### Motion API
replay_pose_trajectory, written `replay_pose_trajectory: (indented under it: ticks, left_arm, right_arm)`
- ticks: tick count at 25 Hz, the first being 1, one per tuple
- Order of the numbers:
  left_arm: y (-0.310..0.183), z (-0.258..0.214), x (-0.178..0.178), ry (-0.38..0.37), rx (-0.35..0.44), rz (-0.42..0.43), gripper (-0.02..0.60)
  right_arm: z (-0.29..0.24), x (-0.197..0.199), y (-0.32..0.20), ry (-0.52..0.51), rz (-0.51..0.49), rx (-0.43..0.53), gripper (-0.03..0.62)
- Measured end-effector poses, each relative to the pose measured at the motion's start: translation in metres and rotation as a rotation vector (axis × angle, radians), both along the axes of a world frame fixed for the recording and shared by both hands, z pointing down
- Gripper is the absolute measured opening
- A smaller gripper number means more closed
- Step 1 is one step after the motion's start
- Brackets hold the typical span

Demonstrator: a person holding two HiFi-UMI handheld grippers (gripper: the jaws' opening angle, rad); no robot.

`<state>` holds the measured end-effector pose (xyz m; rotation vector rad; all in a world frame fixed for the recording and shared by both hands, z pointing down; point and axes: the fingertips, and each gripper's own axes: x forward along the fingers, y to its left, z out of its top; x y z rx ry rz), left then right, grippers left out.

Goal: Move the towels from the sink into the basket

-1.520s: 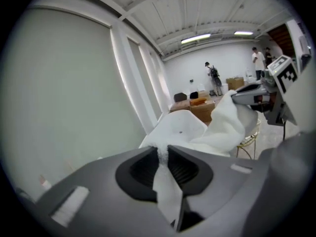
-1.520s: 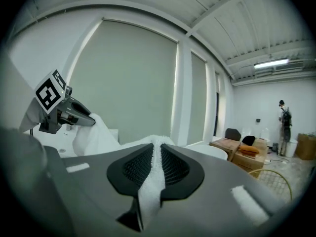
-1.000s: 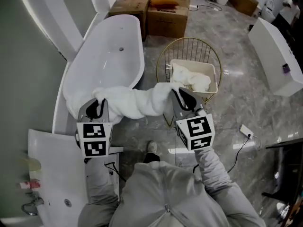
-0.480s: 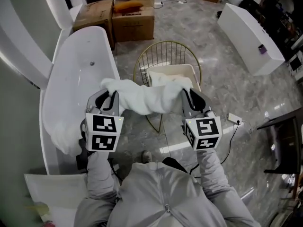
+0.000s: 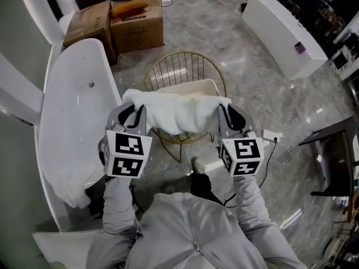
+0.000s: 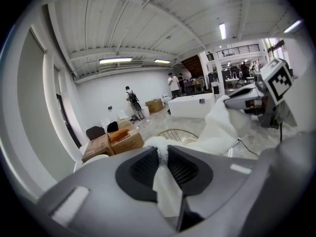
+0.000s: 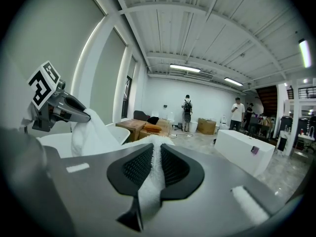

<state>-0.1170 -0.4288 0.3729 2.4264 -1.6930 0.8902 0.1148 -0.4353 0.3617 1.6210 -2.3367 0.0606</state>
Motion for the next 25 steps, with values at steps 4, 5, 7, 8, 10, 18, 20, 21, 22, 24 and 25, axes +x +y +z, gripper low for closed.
replay_pose_trajectory:
  ticks: [4,5,7,8,10,18,20,21,22,24,25]
  left_arm:
    - [-0.038,0.008,0.027,0.014,-0.018,0.006,0.114]
    - [-0.048,0.01,0.033,0.019,-0.022,0.006,0.114]
    - [-0.068,0.017,0.046,0.03,-0.037,0.007,0.114]
    - [-0.078,0.022,0.053,0.037,-0.047,0.007,0.114]
    - [-0.095,0.033,0.067,0.051,-0.074,0.004,0.114]
    - [-0.154,0.087,0.118,0.082,-0.188,0.008,0.114]
    - [-0.165,0.102,0.128,0.087,-0.222,0.009,0.114]
    - [-0.168,0.111,0.132,0.09,-0.239,0.01,0.114]
    - [-0.17,0.12,0.135,0.093,-0.258,0.009,0.114]
    - [-0.172,0.14,0.139,0.097,-0.295,0.004,0.114]
    - [-0.174,0.15,0.14,0.099,-0.311,-0.002,0.114]
  right_arm:
    - [0.008,0.02,-0.04,0.003,-0.007,-0.021,0.043]
    - [0.011,0.024,-0.051,0.002,-0.012,-0.028,0.043]
    - [0.018,0.029,-0.072,0.006,-0.029,-0.043,0.043]
    - [0.022,0.032,-0.083,0.009,-0.04,-0.053,0.043]
    - [0.031,0.037,-0.102,0.015,-0.065,-0.073,0.043]
    - [0.086,0.046,-0.162,0.038,-0.151,-0.186,0.043]
    - [0.103,0.046,-0.173,0.044,-0.167,-0.219,0.043]
    - [0.112,0.047,-0.177,0.046,-0.174,-0.237,0.043]
    - [0.122,0.048,-0.179,0.046,-0.179,-0.256,0.043]
    - [0.141,0.049,-0.184,0.043,-0.189,-0.294,0.043]
    - [0.151,0.05,-0.187,0.043,-0.194,-0.312,0.043]
